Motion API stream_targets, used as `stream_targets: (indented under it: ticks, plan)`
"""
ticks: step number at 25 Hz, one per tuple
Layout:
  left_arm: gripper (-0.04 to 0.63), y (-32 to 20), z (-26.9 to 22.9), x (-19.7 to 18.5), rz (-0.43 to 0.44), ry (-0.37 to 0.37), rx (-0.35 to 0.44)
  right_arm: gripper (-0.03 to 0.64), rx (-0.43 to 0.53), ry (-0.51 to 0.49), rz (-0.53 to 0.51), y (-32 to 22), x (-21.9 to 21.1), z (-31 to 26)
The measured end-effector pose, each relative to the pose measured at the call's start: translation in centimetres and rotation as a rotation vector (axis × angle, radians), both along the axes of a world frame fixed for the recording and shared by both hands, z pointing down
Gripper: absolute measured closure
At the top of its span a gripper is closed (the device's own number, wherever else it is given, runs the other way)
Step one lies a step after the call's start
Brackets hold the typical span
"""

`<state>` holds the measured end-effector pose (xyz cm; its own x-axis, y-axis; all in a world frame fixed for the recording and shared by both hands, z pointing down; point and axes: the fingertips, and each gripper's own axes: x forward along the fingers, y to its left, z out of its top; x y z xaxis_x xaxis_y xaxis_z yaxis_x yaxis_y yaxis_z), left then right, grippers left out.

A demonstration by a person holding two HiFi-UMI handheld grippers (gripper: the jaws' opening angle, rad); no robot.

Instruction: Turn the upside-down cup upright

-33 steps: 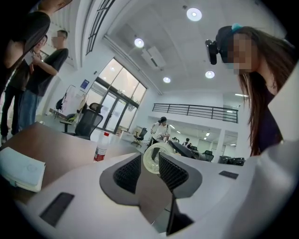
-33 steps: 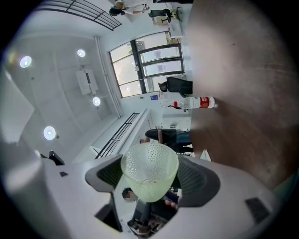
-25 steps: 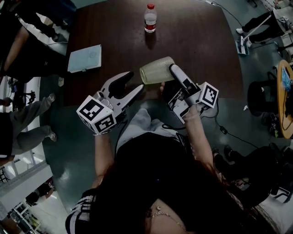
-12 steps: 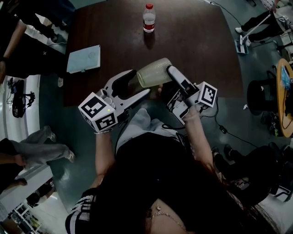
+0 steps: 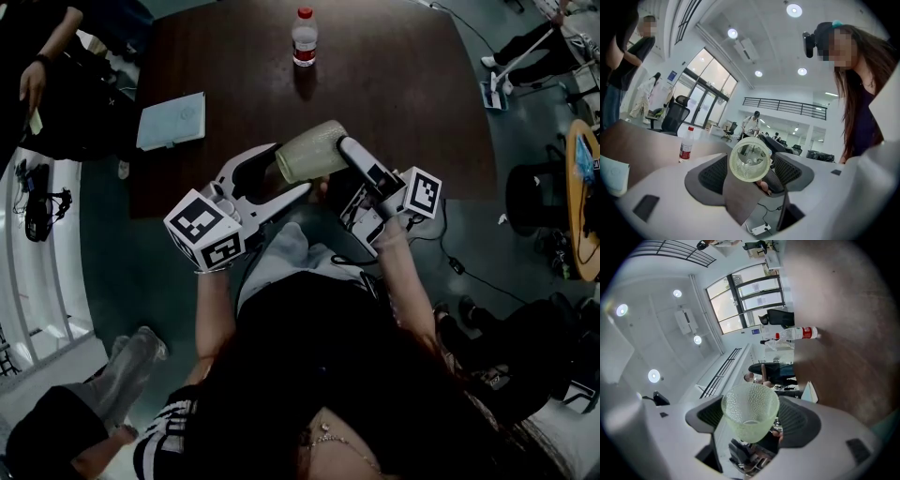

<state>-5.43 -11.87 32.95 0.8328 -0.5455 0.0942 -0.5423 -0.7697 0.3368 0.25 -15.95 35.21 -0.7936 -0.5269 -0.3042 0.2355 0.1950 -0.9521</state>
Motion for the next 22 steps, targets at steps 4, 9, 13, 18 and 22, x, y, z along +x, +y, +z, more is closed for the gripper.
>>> stream_targets:
  ticks: [4, 9, 13, 18, 22]
  plan:
    - [0.276, 0.05, 0.0, 0.12, 0.001, -0.005, -0.001, 0.256, -0.002, -0.005, -0.004, -0.05, 0.07, 0.13]
    - [0.319, -0.15, -0.14, -0.16, -0.016, 0.005, 0.008, 0.256, -0.005, -0.012, -0.009, -0.03, 0.03, 0.14]
    - [0.321, -0.13, -0.2, -0.1, -0.011, 0.004, 0.01, 0.256, -0.002, -0.018, -0.008, -0.03, 0.08, 0.07]
    - [0.324, -0.09, -0.33, -0.07, -0.008, 0.001, 0.019, 0.256, 0.003, -0.031, -0.008, -0.02, 0.1, -0.08]
    - [0.324, -0.1, -0.42, -0.08, -0.013, -0.005, 0.016, 0.256, 0.017, -0.039, -0.006, -0.05, 0.08, -0.15]
